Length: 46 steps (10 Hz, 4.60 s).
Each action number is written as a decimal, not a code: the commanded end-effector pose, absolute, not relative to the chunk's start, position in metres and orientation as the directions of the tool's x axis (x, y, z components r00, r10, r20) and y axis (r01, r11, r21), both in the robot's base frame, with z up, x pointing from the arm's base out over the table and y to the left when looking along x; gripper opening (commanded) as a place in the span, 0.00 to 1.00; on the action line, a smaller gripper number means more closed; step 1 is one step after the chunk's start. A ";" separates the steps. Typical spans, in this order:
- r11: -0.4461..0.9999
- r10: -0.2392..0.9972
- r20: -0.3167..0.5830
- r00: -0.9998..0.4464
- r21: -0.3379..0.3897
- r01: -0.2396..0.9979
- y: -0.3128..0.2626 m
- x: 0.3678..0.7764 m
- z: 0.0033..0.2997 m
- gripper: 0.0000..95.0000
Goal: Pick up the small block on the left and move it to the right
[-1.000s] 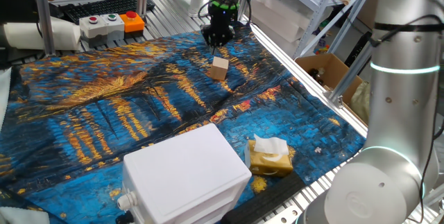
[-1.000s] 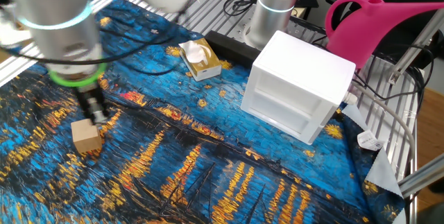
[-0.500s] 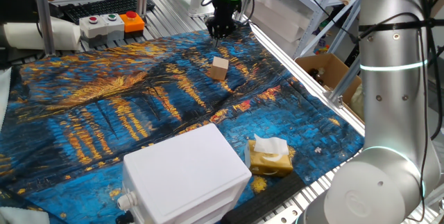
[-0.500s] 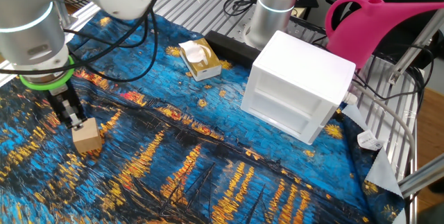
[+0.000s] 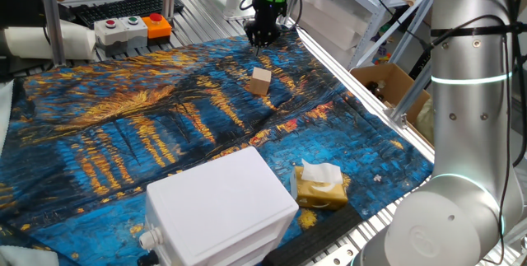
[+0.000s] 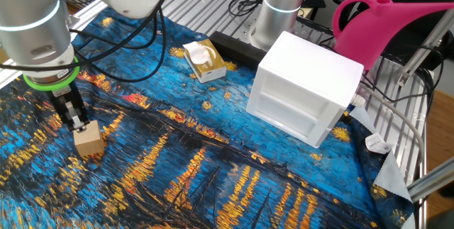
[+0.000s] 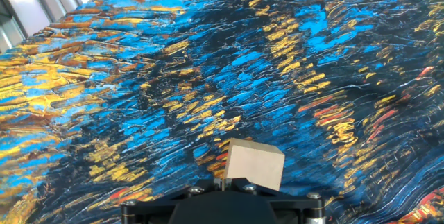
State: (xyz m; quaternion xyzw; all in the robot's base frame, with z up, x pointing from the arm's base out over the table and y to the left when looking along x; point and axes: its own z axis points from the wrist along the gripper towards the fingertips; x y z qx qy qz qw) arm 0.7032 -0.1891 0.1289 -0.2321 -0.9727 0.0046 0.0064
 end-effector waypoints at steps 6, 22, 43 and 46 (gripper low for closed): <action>0.892 0.453 0.022 -0.891 -0.010 0.452 -0.190 0.704 0.128 1.00; 0.863 0.503 0.055 -0.863 0.032 0.505 -0.201 0.716 0.102 1.00; 0.882 0.469 0.044 -0.882 0.031 0.470 -0.209 0.721 0.092 1.00; 0.890 0.454 0.044 -0.890 0.032 0.456 -0.209 0.721 0.092 1.00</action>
